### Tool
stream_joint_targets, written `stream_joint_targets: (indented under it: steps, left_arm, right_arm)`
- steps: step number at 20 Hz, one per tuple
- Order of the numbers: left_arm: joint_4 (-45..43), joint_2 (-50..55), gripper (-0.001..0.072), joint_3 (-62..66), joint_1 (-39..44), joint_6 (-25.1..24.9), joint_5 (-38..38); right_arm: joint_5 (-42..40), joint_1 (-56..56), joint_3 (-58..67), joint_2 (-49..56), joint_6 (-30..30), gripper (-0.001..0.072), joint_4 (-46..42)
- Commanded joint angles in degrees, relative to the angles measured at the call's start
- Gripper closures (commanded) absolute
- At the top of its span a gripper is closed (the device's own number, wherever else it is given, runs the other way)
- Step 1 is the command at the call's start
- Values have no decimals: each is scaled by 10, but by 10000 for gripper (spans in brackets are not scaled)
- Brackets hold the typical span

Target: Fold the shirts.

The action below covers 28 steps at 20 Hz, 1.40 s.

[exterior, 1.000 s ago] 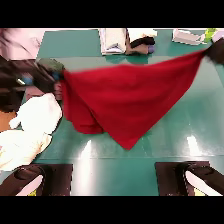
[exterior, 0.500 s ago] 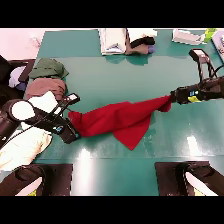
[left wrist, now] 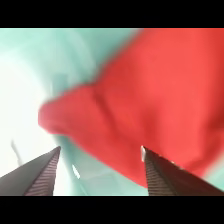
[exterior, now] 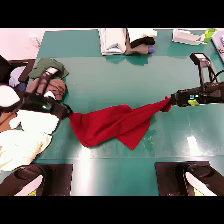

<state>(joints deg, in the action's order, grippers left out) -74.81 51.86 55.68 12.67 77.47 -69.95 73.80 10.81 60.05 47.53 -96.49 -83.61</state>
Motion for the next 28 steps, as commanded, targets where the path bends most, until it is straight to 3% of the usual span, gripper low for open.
stream_joint_targets:
  steps: [1, 4, 10, 11, 13, 18, 25, 28]
  left_arm:
    - [-23, 73, 109, 14, -54, 19, 13]
    - [52, 166, 90, 14, -54, -15, 1]
    - [71, 270, 93, 14, -54, -14, -13]
    - [71, 272, 130, 14, -54, -14, -10]
    - [71, 270, 665, 17, -54, -15, -4]
    - [44, 202, 680, 99, -54, -12, 31]
    - [29, -30, 681, 320, -54, -11, 97]
    - [29, -95, 681, 358, -54, -10, 113]
  right_arm:
    - [-3, 1, -1, -1, 0, 697, 1]
    - [-3, 1, -1, -1, 0, 696, 0]
    - [-26, 0, -1, -1, 0, 696, 0]
    - [-34, 1, -1, -1, 0, 696, 0]
    - [-39, 0, 2, 6, 0, 696, 0]
    - [-26, 0, 102, 61, 20, 696, -2]
    - [48, -2, 459, 81, 31, 696, -22]
    - [92, -2, 556, 81, 31, 697, -48]
